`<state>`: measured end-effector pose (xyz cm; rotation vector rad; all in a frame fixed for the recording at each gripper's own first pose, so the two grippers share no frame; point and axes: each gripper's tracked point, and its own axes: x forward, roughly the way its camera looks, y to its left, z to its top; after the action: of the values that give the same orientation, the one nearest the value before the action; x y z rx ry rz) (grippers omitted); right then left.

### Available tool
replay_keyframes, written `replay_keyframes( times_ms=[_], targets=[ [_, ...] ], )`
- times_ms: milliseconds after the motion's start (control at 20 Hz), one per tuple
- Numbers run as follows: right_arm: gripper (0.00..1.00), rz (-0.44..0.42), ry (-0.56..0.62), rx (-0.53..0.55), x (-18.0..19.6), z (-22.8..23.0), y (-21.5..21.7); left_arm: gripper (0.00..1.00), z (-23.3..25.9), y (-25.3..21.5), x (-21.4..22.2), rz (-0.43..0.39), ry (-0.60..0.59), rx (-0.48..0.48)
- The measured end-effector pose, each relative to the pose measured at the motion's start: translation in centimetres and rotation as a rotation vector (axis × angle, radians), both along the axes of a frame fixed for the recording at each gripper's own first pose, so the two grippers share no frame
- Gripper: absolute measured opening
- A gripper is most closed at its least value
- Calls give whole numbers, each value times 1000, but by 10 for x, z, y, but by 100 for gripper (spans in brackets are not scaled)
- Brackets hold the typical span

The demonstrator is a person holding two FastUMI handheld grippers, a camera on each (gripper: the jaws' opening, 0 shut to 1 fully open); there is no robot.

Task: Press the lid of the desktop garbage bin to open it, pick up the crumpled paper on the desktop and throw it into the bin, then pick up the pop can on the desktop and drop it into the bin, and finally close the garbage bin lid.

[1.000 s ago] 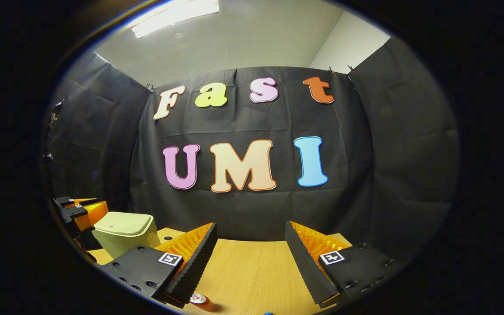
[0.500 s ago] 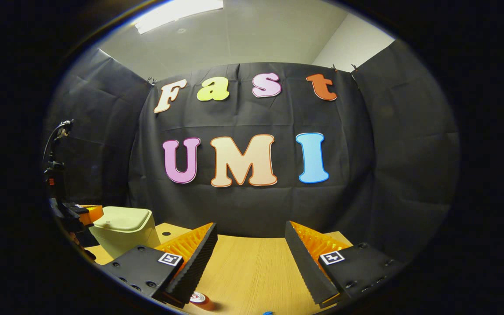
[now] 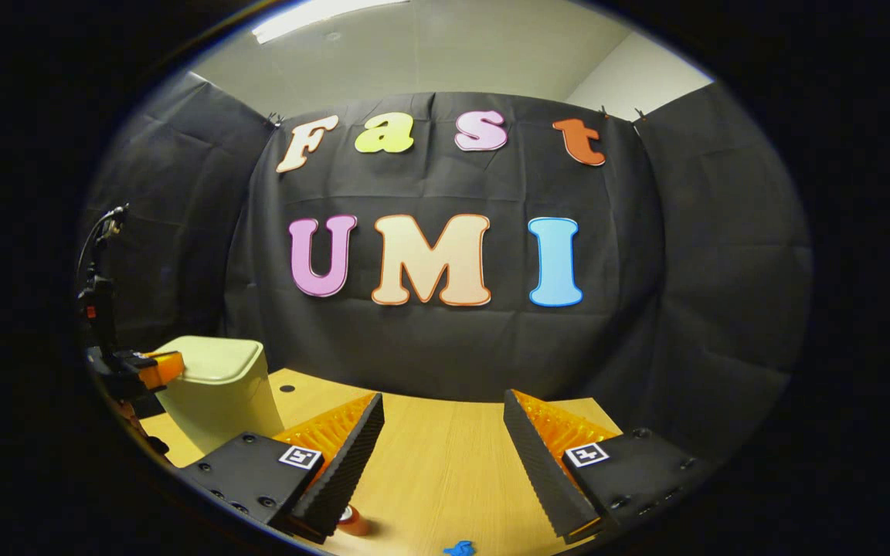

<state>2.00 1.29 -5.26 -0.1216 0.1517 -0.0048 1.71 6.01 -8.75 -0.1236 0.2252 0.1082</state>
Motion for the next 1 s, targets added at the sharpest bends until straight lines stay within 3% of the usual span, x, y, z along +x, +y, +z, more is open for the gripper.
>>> replay_keyframes(
  times_ms=[100,450,500,600,750,850,1000],
  targets=[
    [98,12,16,-3,-1,-7,2,0,-5,5,-1,-6,-7,82],
    [98,-19,97,13,-3,-47,-21,3,59,-8,-1,-71,-189,26],
    [99,-21,118,14,-5,-55,-23,12,69,-16,0,-100,-218,30],
    [98,-26,178,13,-8,-78,-31,42,87,-32,0,-149,-261,39],
    [99,-20,283,24,-15,-121,-38,87,98,-36,-10,-157,-294,53],
    [99,-19,368,30,-22,-154,-44,96,104,-41,-16,-160,-307,62],
    [99,-15,527,32,-32,-210,-50,96,112,-43,-24,-160,-321,103]
  ],
)
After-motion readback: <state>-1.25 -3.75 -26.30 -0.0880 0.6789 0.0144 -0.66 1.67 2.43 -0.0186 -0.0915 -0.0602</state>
